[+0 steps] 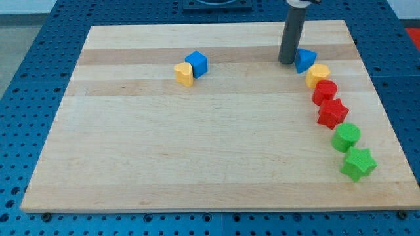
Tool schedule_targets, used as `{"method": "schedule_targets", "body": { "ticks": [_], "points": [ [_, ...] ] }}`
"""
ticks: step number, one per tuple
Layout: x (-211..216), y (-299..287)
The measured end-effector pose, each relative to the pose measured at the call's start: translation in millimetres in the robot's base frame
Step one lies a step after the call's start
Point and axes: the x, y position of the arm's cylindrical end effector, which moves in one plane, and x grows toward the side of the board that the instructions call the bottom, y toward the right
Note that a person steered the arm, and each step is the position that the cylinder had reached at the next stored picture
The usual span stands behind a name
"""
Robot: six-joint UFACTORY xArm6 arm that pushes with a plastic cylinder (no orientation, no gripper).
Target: Slide the blue triangle slightly right
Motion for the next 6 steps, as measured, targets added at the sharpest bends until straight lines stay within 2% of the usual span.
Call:
{"method": "schedule_targets", "body": {
  "ticks": [6],
  "points": [
    [-3, 21]
  ]
}}
